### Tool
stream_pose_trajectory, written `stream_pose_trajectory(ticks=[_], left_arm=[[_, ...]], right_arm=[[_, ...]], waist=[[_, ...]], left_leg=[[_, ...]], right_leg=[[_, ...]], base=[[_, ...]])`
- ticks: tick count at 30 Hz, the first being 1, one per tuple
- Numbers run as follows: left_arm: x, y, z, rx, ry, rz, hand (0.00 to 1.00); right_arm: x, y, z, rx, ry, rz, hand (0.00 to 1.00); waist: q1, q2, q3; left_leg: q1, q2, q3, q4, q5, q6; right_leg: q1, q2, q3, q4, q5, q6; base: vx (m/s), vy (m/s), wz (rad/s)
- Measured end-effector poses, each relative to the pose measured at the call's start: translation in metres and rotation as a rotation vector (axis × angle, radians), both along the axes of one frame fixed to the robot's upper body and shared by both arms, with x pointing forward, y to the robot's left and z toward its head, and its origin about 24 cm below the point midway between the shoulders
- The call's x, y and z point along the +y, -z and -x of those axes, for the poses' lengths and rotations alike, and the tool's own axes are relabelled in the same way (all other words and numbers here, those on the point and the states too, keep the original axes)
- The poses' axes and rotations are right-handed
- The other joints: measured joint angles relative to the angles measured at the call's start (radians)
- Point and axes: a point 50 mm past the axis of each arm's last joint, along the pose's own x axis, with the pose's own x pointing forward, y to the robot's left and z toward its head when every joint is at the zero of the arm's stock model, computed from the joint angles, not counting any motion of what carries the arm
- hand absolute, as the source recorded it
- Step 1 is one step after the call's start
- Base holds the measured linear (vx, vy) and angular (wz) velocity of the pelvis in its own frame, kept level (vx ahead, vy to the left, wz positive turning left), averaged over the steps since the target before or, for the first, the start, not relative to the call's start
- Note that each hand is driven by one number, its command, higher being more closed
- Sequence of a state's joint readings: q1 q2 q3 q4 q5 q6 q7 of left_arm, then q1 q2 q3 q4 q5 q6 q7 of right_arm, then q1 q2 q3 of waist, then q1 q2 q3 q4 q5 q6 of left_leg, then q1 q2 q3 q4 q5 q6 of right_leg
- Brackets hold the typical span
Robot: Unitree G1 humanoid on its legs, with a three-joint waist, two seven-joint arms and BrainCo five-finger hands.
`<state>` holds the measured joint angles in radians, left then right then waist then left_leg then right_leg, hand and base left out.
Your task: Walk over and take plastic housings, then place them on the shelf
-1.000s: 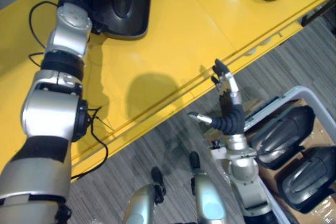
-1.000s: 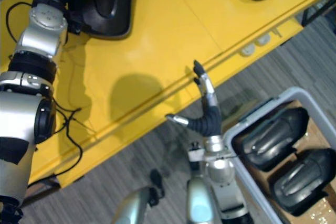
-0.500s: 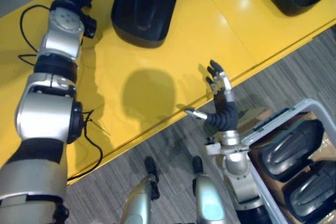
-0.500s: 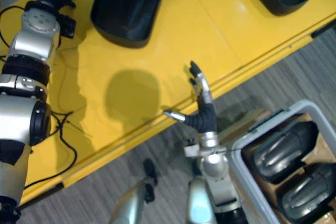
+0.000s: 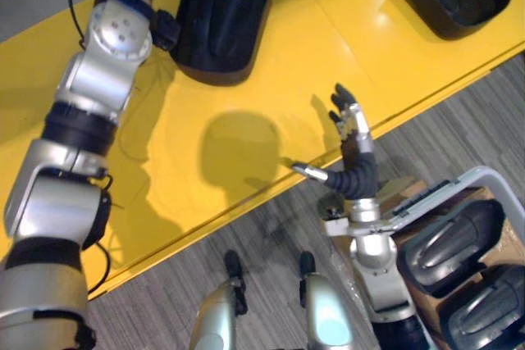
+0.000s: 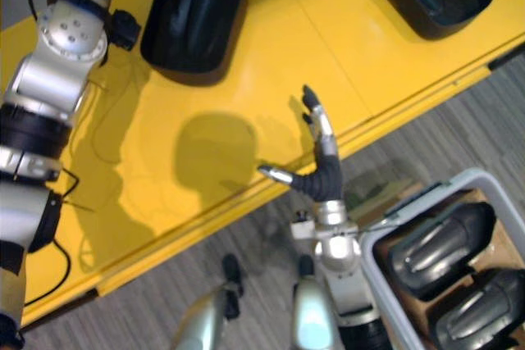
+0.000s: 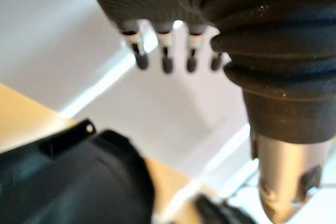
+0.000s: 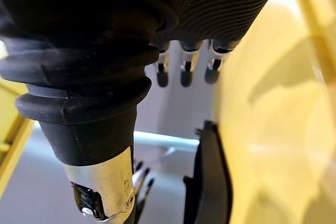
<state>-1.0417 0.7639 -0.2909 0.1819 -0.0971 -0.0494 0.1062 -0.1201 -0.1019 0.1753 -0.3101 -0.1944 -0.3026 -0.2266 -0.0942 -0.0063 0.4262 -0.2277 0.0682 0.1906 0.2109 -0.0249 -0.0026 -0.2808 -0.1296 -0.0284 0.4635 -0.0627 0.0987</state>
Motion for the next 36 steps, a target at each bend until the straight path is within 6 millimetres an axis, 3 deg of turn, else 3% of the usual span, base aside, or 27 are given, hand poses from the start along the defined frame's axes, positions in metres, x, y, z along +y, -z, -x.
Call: stream_pose_trajectory(ticks=[2,3,4,5,6,7,9,11,17,21,27,32,36], left_arm=[[0.006,0.012,0.012,-0.009,0.025,0.033,0.0],[0.009,0.017,0.016,-0.009,0.027,0.046,0.0],[0.019,0.029,0.022,0.002,0.014,0.075,0.0],[0.031,0.042,0.03,0.015,-0.004,0.114,0.0],[0.035,0.05,0.034,0.024,-0.008,0.134,0.0],[0.04,0.068,0.043,0.062,-0.015,0.149,0.0],[0.042,0.088,0.051,0.104,-0.008,0.178,0.0],[0.049,0.108,0.065,0.136,-0.026,0.234,0.0],[0.059,0.152,0.103,0.2,-0.091,0.39,0.0],[0.052,0.181,0.129,0.233,-0.146,0.563,0.0],[0.047,0.189,0.146,0.146,-0.221,0.741,0.0],[0.042,0.186,0.147,0.027,-0.294,0.859,0.0],[0.042,0.18,0.14,-0.066,-0.33,0.937,0.0]], right_arm=[[-0.006,0.0,-0.001,-0.004,0.042,0.015,0.0],[-0.008,0.001,0.0,-0.001,0.052,0.021,0.0],[-0.01,0.005,0.001,0.013,0.062,0.025,0.0],[-0.013,0.007,0.002,0.021,0.08,0.045,0.0],[-0.016,0.008,0.001,0.024,0.093,0.058,0.0],[-0.022,0.01,0.001,0.032,0.122,0.074,0.0],[-0.032,0.016,0.004,0.062,0.162,0.087,0.0],[-0.04,0.026,0.008,0.114,0.193,0.095,0.0],[-0.049,0.043,0.017,0.194,0.249,0.077,0.0],[-0.05,0.046,0.019,0.208,0.264,0.064,0.0],[-0.05,0.036,0.012,0.164,0.275,0.039,0.0],[-0.047,0.018,0.004,0.071,0.295,0.019,0.0],[-0.045,0.002,-0.01,0.001,0.305,0.001,0.0]], waist=[[0.0,0.009,-0.006],[0.001,0.017,-0.014],[0.005,0.008,-0.036],[0.013,0.019,-0.057],[0.024,0.039,-0.068],[0.029,0.063,-0.082],[0.028,0.089,-0.101],[0.03,0.104,-0.154],[0.055,0.091,-0.26],[0.068,0.076,-0.289],[0.081,0.071,-0.282],[0.08,0.049,-0.184],[0.081,0.049,-0.117]], left_leg=[[0.0,0.009,-0.034,0.004,-0.002,0.002],[-0.004,0.013,-0.044,0.005,-0.006,-0.001],[-0.005,0.008,-0.039,0.011,-0.021,-0.023],[-0.009,0.014,-0.042,0.038,-0.072,-0.058],[-0.02,0.031,-0.043,0.054,-0.09,-0.072],[-0.016,0.047,-0.043,0.064,-0.094,-0.078],[0.01,0.056,-0.044,0.052,-0.1,-0.086],[0.042,0.057,-0.042,0.018,-0.1,-0.086],[0.109,0.042,-0.051,-0.032,-0.1,-0.086],[0.123,0.026,-0.076,-0.037,-0.099,-0.085],[0.017,0.028,-0.08,0.035,-0.103,-0.077],[-0.063,0.024,-0.087,0.087,-0.103,-0.067],[-0.12,0.015,-0.099,0.117,-0.093,-0.058]], right_leg=[[-0.057,0.003,0.003,0.105,-0.009,0.0],[-0.073,0.005,0.003,0.101,-0.072,-0.02],[-0.042,0.005,-0.002,-0.046,-0.049,-0.026],[-0.007,0.007,-0.009,-0.116,-0.049,-0.021],[-0.002,0.022,-0.02,-0.136,-0.049,-0.021],[0.018,0.032,-0.029,-0.16,-0.049,-0.021],[0.052,0.04,-0.043,-0.178,-0.049,-0.021],[0.078,0.043,-0.052,-0.2,-0.049,-0.021],[0.176,0.035,-0.079,-0.285,-0.04,-0.013],[0.212,0.021,-0.102,-0.304,-0.034,-0.006],[0.128,0.019,-0.098,-0.28,-0.012,-0.01],[0.041,0.01,-0.085,-0.218,-0.008,-0.011],[-0.013,-0.001,-0.091,-0.175,-0.008,-0.011]], base=[[0.05,-0.098,0.05],[0.04,-0.144,0.12],[0.04,-0.176,0.06],[0.06,-0.162,-0.07],[0.08,-0.168,-0.18],[0.06,-0.108,-0.12],[0.05,-0.082,0.01],[0.04,-0.035,0.0],[0.03,0.019,0.11],[-0.03,0.035,0.2],[-0.09,0.024,0.0],[-0.14,0.027,-0.03],[-0.09,0.032,0.1]])
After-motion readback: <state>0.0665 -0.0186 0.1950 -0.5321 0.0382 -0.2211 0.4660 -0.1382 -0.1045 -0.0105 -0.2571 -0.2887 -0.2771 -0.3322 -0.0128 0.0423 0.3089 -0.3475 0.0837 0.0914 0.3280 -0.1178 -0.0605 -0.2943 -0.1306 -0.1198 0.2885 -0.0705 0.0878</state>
